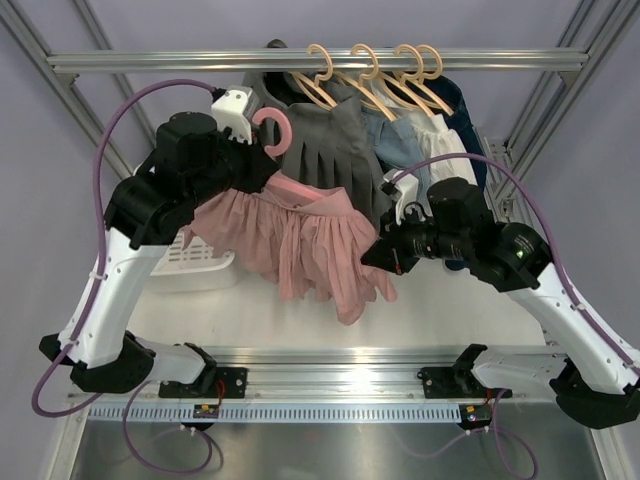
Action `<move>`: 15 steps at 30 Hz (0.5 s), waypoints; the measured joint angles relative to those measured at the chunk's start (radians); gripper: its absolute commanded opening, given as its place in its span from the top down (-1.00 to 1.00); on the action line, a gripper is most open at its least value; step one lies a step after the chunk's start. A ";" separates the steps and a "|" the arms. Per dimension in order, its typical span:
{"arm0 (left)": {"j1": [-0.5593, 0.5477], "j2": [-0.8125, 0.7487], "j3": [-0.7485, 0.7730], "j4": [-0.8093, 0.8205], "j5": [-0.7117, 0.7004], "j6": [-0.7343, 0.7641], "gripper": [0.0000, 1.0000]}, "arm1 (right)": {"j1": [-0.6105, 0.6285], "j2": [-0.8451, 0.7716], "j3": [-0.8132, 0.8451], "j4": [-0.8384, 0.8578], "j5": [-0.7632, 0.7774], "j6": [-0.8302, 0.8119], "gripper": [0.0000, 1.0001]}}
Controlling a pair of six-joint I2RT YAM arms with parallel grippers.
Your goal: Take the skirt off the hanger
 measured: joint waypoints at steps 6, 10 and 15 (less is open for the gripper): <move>0.077 0.055 0.029 -0.023 0.138 -0.055 1.00 | 0.000 -0.103 -0.088 0.096 0.083 0.048 1.00; 0.100 0.068 0.033 -0.025 0.195 -0.072 1.00 | 0.000 -0.179 -0.123 0.111 0.111 0.063 1.00; 0.191 0.049 0.033 0.001 0.163 -0.051 1.00 | 0.000 -0.249 -0.140 -0.014 0.125 0.068 0.41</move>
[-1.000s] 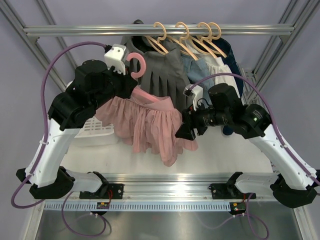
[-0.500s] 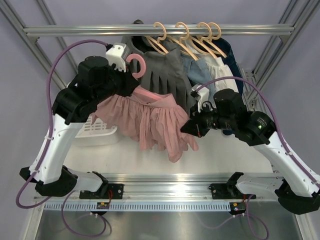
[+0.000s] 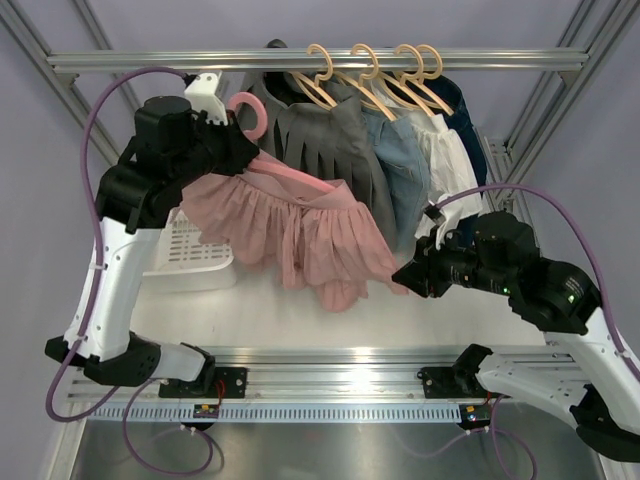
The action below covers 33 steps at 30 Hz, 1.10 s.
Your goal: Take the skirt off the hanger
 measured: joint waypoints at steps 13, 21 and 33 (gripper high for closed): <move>0.021 -0.093 -0.021 0.058 -0.023 0.012 1.00 | -0.001 0.074 -0.004 -0.053 0.001 -0.016 0.43; 0.021 -0.093 -0.021 0.041 -0.006 0.013 1.00 | -0.001 0.078 0.104 -0.063 0.027 -0.058 -0.99; 0.021 -0.093 -0.021 0.028 0.055 0.010 1.00 | -0.001 0.263 0.290 -0.069 -0.109 -0.177 -0.99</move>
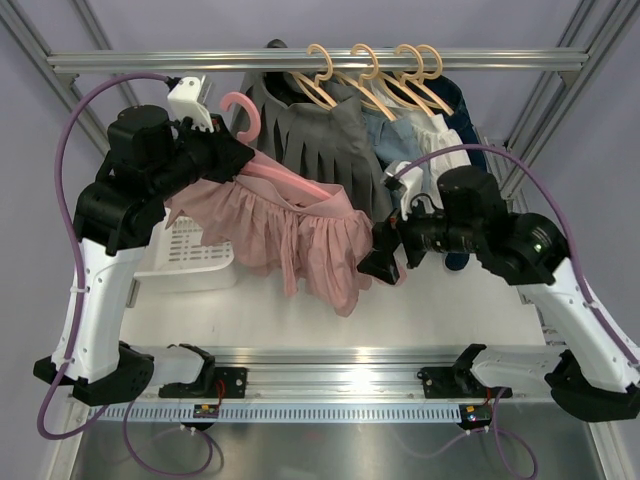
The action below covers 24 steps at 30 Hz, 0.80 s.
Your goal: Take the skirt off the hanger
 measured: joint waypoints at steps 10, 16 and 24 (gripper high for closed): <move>0.000 0.002 0.010 -0.011 0.019 0.003 1.00 | 0.000 0.069 -0.052 0.009 -0.090 -0.026 -0.54; 0.000 0.002 0.033 -0.035 0.018 0.009 1.00 | 0.000 0.028 -0.088 0.007 -0.094 -0.029 0.89; 0.000 0.003 0.033 -0.045 -0.012 0.011 1.00 | 0.000 0.003 -0.146 0.021 0.000 0.036 1.00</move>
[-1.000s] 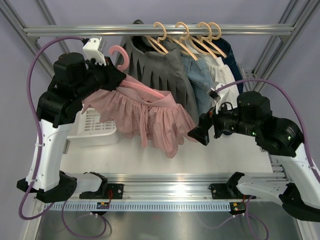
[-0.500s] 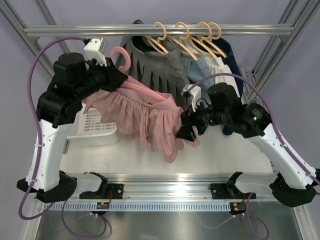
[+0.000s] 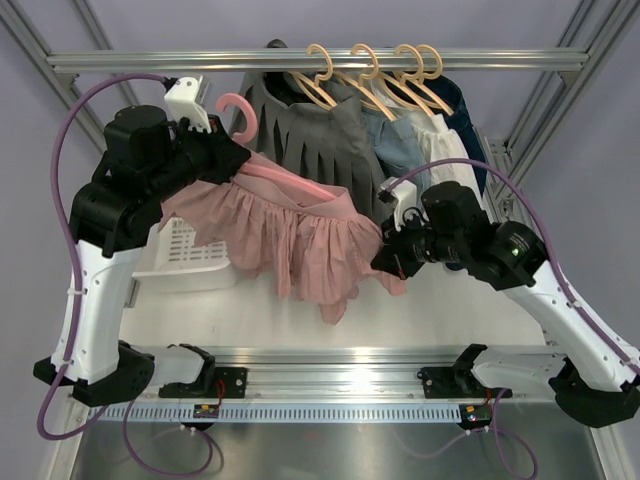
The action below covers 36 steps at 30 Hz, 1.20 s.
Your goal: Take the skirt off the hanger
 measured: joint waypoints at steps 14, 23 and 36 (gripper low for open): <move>0.087 0.113 0.119 0.027 0.054 -0.217 1.00 | 0.000 -0.371 -0.182 0.024 0.307 0.269 1.00; -0.090 0.000 -0.143 0.163 0.078 -0.199 1.00 | 0.000 -0.113 -0.247 0.096 0.216 0.306 1.00; -0.199 -0.125 -0.271 0.156 0.014 -0.070 1.00 | 0.000 -0.260 -0.248 -0.038 0.302 0.365 -0.99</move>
